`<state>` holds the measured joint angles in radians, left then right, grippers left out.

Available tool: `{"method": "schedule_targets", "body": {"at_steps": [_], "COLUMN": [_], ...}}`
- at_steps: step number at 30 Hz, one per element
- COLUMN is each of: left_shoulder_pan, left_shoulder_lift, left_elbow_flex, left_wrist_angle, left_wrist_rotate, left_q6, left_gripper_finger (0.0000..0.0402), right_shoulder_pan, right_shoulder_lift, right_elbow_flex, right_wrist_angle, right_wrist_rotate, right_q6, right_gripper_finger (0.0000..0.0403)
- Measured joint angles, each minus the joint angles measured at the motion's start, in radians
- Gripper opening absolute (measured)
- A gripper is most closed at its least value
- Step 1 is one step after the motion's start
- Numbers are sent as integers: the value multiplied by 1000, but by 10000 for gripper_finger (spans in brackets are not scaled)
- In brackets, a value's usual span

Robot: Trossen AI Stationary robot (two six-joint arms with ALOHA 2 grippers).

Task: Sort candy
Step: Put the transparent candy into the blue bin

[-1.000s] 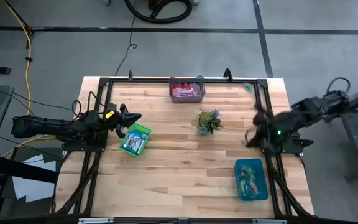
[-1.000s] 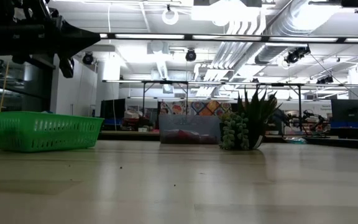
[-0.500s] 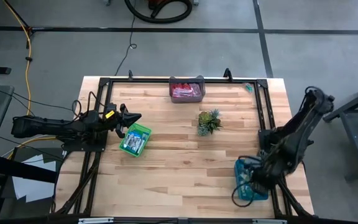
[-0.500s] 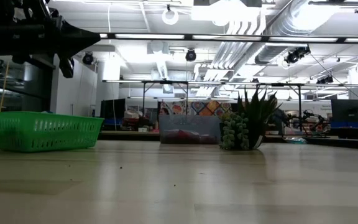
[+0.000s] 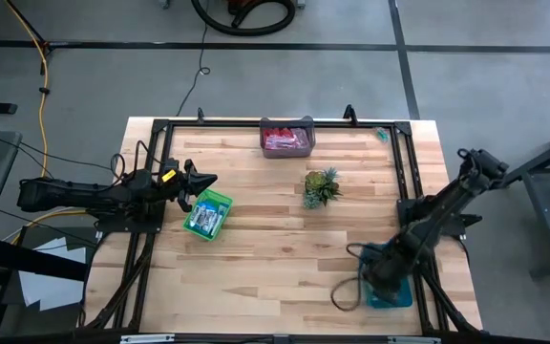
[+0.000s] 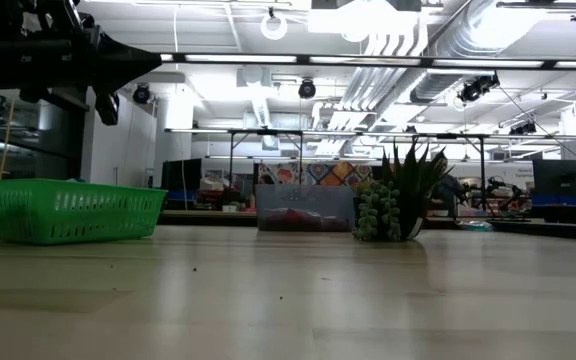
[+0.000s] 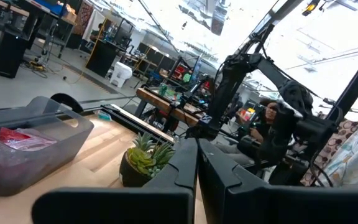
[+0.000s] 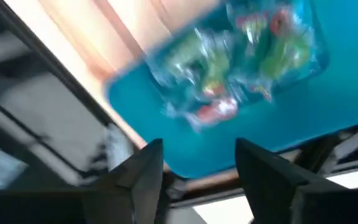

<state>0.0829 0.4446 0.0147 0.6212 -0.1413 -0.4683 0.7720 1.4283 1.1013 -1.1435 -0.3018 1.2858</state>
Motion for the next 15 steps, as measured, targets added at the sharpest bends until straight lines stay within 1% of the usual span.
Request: {"method": "schedule_targets", "body": {"at_steps": [1, 3, 7, 10, 15], "left_shoulder_pan": [0, 0, 0, 0, 0], "left_shoulder_lift": [0, 0, 0, 0, 0], "left_elbow_flex": [0, 0, 0, 0, 0], "left_wrist_angle": [0, 0, 0, -2, -3], "left_wrist_rotate": [0, 0, 0, 0, 0], "left_q6": [0, 0, 0, 0, 0], "left_gripper_finger": [0, 0, 0, 0, 0], "right_shoulder_pan": [-26, -92, -279, -459, -785], "right_shoulder_lift": [-8, -33, -75, -82, -81], "right_elbow_flex": [9, 36, 102, 153, 182], "right_wrist_angle": [0, 7, 4, -30, -54], "right_wrist_rotate": [-2, 29, 166, 294, 566], "right_q6": [13, 22, 16, 16, -51], "right_gripper_finger": [193, 200, 201, 201, 202]}}
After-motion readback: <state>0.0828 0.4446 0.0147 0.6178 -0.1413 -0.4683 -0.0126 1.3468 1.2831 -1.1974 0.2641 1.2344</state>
